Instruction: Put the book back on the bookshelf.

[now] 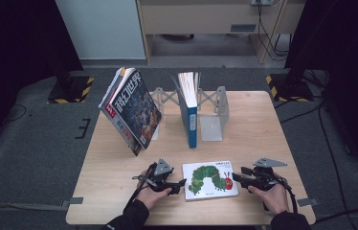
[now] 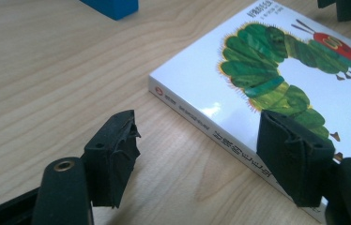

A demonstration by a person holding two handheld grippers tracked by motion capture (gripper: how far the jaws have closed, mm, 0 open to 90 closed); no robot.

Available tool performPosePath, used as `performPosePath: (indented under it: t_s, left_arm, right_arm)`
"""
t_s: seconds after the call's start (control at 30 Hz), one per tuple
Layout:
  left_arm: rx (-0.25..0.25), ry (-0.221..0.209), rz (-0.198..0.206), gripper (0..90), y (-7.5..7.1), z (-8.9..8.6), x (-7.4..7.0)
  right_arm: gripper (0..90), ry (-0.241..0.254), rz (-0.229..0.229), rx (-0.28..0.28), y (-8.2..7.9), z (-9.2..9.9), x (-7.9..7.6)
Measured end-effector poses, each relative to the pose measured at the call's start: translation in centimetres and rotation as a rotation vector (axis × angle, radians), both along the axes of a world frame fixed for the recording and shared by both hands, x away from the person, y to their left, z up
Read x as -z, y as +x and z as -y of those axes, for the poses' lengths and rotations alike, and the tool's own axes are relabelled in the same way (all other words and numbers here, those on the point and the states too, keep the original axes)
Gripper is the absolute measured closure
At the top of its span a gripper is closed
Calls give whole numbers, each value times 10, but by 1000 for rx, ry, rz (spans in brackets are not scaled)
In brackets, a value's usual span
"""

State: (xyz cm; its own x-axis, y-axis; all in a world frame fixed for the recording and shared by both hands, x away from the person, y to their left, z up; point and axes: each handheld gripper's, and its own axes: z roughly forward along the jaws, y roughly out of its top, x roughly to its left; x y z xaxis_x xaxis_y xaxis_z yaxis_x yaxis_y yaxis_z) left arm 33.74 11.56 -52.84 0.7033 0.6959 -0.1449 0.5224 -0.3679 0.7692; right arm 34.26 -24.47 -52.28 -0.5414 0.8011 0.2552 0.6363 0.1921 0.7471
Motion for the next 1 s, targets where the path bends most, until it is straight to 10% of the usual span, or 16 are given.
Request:
performPosePath:
  t_s: [0.53,1.0]
  left_arm:
    - [22,-43,-58,193,0,15,7]
    - [45,9,-58,11,-1,25,7]
  right_arm:
    - [401,26,-60,-58,-1,-17,10]
    - [398,46,-62,-62,-1,-17,11]
